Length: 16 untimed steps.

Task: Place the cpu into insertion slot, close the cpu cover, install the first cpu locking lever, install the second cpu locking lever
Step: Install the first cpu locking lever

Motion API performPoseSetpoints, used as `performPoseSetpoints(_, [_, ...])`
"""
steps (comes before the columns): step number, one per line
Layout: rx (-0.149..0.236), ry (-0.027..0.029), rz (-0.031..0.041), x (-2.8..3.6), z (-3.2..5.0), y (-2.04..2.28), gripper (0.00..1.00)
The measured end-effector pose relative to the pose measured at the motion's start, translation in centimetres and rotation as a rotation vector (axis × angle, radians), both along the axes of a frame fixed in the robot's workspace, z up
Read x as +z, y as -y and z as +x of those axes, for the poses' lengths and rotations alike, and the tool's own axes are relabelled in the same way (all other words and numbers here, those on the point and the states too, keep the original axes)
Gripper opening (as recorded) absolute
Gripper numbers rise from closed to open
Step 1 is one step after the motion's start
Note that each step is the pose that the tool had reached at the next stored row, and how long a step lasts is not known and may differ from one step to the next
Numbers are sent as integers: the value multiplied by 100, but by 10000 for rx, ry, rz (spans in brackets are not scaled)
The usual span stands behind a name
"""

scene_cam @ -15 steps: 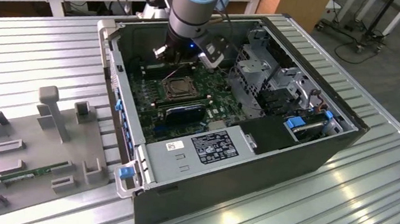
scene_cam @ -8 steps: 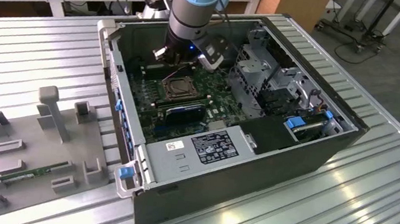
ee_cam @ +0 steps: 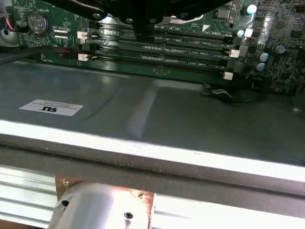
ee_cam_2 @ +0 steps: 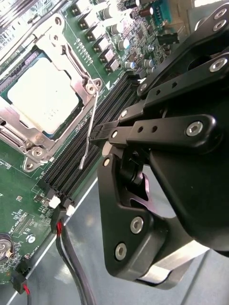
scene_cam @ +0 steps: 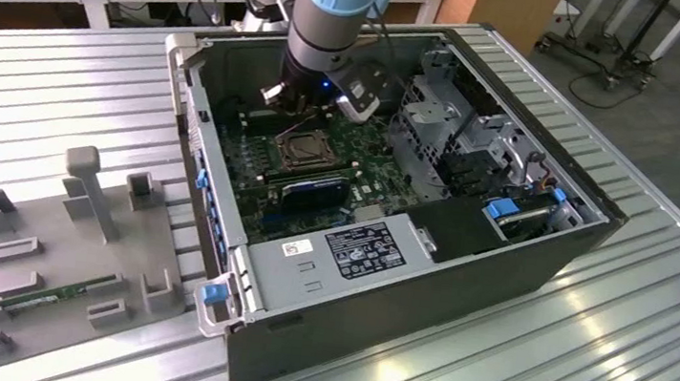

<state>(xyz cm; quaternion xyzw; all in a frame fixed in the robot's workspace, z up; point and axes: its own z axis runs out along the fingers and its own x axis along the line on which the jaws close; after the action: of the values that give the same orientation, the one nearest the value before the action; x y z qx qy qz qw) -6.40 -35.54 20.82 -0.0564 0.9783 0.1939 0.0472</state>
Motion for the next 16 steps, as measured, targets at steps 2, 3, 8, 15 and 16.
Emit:
performPoseSetpoints(2, [-1, 0, -1, -14, 9, 0, 11])
performPoseSetpoints(3, [-1, 0, 0, -21, 14, 0, 11])
performPoseSetpoints(8, [-1, 1, 0, -51, 41, 0, 11])
performPoseSetpoints(15, [-1, 3, 0, -94, 69, 0, 11])
performPoseSetpoints(16, [-1, 3, 0, -100, 72, 0, 11])
